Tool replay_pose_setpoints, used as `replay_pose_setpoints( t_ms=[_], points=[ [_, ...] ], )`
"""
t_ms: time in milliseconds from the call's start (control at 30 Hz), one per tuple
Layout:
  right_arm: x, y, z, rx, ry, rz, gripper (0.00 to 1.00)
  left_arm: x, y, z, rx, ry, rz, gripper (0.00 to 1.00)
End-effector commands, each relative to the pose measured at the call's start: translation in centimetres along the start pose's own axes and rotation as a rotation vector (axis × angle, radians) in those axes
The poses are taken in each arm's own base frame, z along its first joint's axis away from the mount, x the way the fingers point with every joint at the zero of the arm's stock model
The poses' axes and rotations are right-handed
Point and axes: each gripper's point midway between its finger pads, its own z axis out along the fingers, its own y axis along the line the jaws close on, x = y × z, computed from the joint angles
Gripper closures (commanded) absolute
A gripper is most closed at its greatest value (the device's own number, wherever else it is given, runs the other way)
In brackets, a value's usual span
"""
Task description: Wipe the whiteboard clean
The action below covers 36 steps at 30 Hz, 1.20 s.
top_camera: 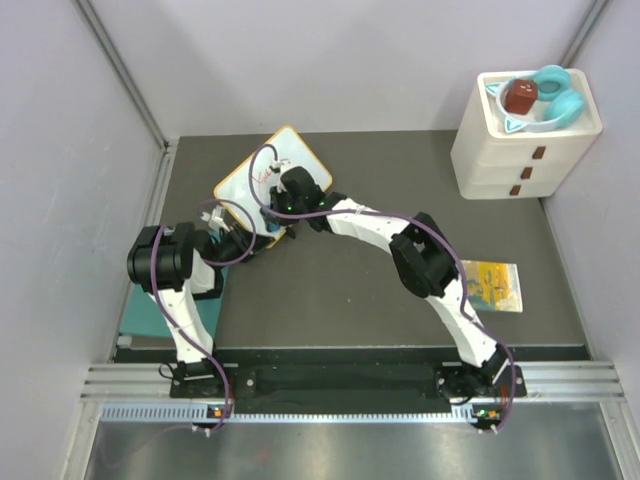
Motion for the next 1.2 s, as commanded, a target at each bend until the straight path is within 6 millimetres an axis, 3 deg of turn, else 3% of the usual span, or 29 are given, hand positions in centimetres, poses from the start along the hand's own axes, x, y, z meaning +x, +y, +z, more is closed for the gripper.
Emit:
replay_pose_setpoints(
  t_ms=[0, 67, 233, 433, 567, 700, 1000, 1167],
  points=[
    [-2.4, -1.3, 1.3, 0.022, -0.037, 0.016, 1.00, -3.2, -5.9, 0.3, 0.206, -0.106, 0.299, 0.73],
    [-3.6, -2.3, 1.5, 0.019, -0.055, 0.060, 1.00, -3.1, -5.9, 0.4, 0.205, -0.101, 0.303, 0.73],
    [-5.0, -7.1, 1.4, 0.075, -0.071, 0.127, 1.00, -2.8, -6.0, 0.6, 0.197, -0.088, 0.316, 0.73],
    [-4.7, -12.6, 0.6, 0.236, -0.069, 0.165, 1.00, -2.8, -5.9, 0.6, 0.194, -0.088, 0.316, 0.73],
    [-4.4, -14.4, 0.4, 0.275, -0.073, 0.197, 1.00, -2.7, -5.9, 0.6, 0.194, -0.086, 0.317, 0.73],
    [-5.0, -13.5, 0.5, 0.223, -0.088, 0.184, 1.00, -2.7, -5.9, 0.6, 0.195, -0.085, 0.317, 0.73],
    [-10.7, -9.8, 0.4, 0.059, -0.192, 0.108, 1.00, -2.5, -5.9, 0.8, 0.193, -0.073, 0.318, 0.74],
    [-11.2, -8.0, 0.5, -0.021, -0.197, 0.083, 1.00, -2.3, -5.8, 0.9, 0.187, -0.066, 0.323, 0.74]
  ],
)
